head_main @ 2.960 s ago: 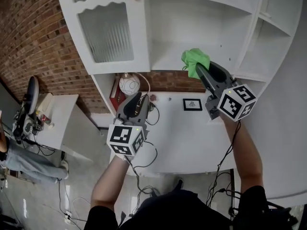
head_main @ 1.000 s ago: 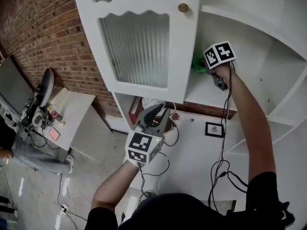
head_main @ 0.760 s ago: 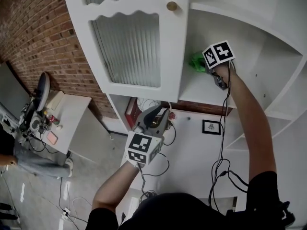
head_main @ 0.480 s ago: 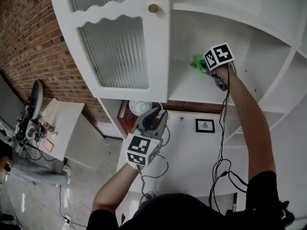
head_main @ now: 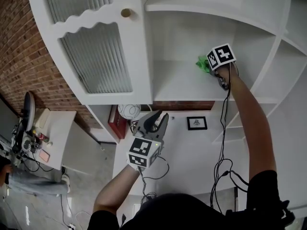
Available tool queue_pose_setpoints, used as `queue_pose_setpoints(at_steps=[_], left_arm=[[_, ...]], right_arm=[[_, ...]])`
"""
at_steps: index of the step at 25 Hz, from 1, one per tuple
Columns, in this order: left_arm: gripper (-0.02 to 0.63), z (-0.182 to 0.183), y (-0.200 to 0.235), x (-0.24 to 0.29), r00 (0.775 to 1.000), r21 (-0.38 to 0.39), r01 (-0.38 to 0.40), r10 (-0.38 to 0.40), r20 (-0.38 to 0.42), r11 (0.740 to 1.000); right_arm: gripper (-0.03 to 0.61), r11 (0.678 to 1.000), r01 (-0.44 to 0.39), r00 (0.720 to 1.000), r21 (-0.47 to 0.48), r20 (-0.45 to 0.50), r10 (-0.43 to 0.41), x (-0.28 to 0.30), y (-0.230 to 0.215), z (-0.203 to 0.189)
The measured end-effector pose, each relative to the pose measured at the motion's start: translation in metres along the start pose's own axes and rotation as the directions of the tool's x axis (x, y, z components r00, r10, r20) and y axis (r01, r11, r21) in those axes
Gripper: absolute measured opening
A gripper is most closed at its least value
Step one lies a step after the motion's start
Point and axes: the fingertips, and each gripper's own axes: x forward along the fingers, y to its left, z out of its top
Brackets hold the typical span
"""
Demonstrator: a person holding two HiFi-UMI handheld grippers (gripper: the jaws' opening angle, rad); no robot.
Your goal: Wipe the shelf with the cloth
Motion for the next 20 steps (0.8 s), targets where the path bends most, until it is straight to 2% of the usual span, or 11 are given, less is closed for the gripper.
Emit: queue_pose_setpoints(at_steps=[9,13,16,20], left_arm=[[0.078,-0.002,-0.017,0.012,0.999,-0.008,0.049,-0.049,0.003,0.999],[0.078,-0.004,-0.019,0.013,0.998,-0.012,0.058,-0.058,-0.002,0.998],[0.078,-0.005,-0.018,0.013,0.998,-0.016,0.059,-0.059,-0.002,0.998],[0.078,-0.007,-0.017,0.012,0.998,-0.023,0.058,-0.058,-0.002,0.998]], right_arm=[[0.097,0.992,0.122,0.991,-0.033,-0.041,-0.124,-0.011,-0.034,-0.018],[0.097,0.976,0.192,0.977,-0.103,-0.069,-0.200,-0.014,-0.042,-0.021],[0.097,0.940,0.259,0.951,-0.221,-0.112,-0.288,-0.012,-0.047,-0.026],[0.097,0.842,0.337,0.889,-0.421,-0.154,-0.432,-0.013,-0.057,-0.033]])
